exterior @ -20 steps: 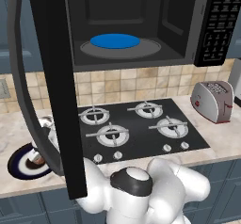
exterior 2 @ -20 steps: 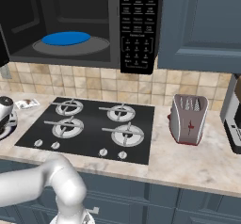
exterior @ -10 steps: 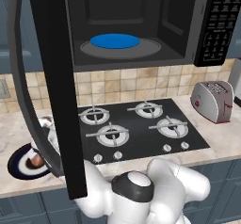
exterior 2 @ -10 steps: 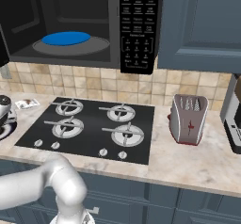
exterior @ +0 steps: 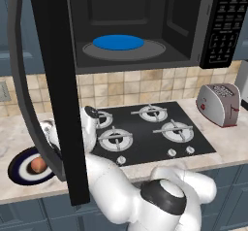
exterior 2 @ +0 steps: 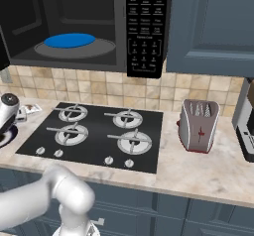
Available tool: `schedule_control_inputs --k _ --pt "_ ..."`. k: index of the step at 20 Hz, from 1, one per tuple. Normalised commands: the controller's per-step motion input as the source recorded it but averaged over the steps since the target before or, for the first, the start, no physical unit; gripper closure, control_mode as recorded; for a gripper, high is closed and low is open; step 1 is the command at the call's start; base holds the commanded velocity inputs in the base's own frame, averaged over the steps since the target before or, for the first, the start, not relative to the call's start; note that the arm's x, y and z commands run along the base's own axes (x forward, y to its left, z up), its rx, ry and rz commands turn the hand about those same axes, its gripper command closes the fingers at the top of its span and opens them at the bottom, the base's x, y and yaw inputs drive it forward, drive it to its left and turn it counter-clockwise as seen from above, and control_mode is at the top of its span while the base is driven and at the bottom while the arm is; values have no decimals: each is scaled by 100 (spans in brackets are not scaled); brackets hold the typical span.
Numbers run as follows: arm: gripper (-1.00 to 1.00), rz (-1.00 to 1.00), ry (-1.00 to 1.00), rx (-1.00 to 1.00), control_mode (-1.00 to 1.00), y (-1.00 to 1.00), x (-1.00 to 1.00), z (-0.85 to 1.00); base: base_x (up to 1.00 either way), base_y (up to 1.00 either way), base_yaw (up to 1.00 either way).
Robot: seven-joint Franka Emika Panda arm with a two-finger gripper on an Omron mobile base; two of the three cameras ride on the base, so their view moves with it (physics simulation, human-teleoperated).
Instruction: Pick the onion from the microwave and place it on plate located on the counter.
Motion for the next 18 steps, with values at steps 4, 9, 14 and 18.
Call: schedule_control_inputs --k 4,9,14,18 --pt "-100 -13 -3 1 -100 -86 0 54 0 0 0" --pt "-100 -14 0 2 -100 -85 0 82 0 0 0" --pt "-100 -15 -1 0 -100 -78 0 77 0 0 0" --pt "-100 -16 0 0 -100 -88 0 63 0 0 0"
